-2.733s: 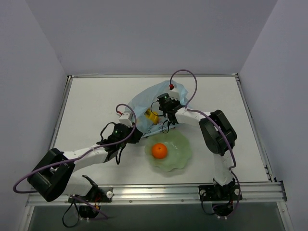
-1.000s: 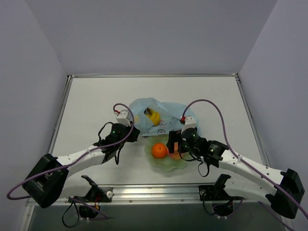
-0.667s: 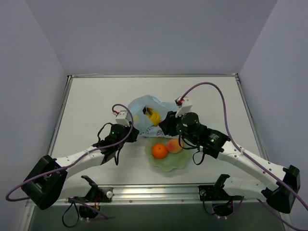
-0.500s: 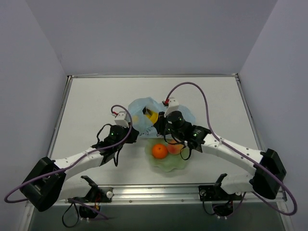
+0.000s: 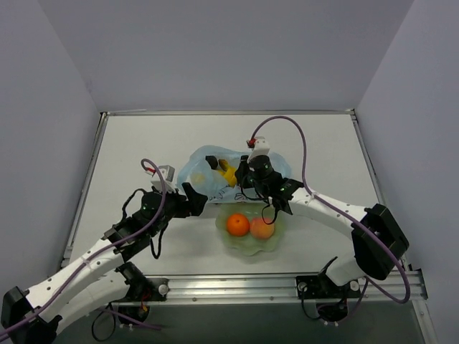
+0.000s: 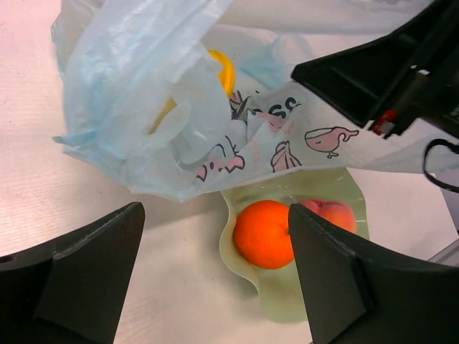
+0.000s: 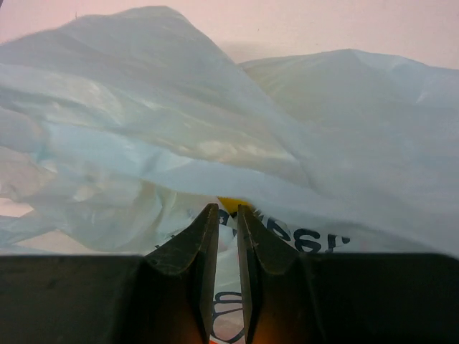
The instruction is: Take the fake fruits out of the plastic bag
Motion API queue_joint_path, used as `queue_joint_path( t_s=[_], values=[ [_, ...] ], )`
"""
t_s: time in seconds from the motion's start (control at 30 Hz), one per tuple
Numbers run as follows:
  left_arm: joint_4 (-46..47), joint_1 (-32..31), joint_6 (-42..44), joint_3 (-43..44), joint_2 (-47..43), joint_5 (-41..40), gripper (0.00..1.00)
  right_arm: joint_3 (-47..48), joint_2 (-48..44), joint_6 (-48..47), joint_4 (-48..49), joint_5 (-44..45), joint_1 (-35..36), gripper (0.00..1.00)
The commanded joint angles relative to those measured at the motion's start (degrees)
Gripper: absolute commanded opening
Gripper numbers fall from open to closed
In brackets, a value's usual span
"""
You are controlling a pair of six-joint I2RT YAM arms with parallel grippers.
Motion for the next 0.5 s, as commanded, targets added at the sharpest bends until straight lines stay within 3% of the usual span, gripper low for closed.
queue_joint_path(
  t_s=[0.0,0.2,0.47],
  values=[
    [-10.7,-2.2,-1.7,6.0,2.1,-3.2,0.80,-0.8,1.6,0.6,4.6,-1.7,-0.1,0.14],
    [-14.6,-9.4,1.1,16.4,10.7,-12.2,0.91,-2.5,-2.1,0.2,4.8,-1.9,-0.2,0.14],
    [-15.3,-12.2,3.0,25.0,25.2,-16.1,0.97,-2.3,-2.2,-0.9,4.9,-3.3,-0.8,0.14]
  ],
)
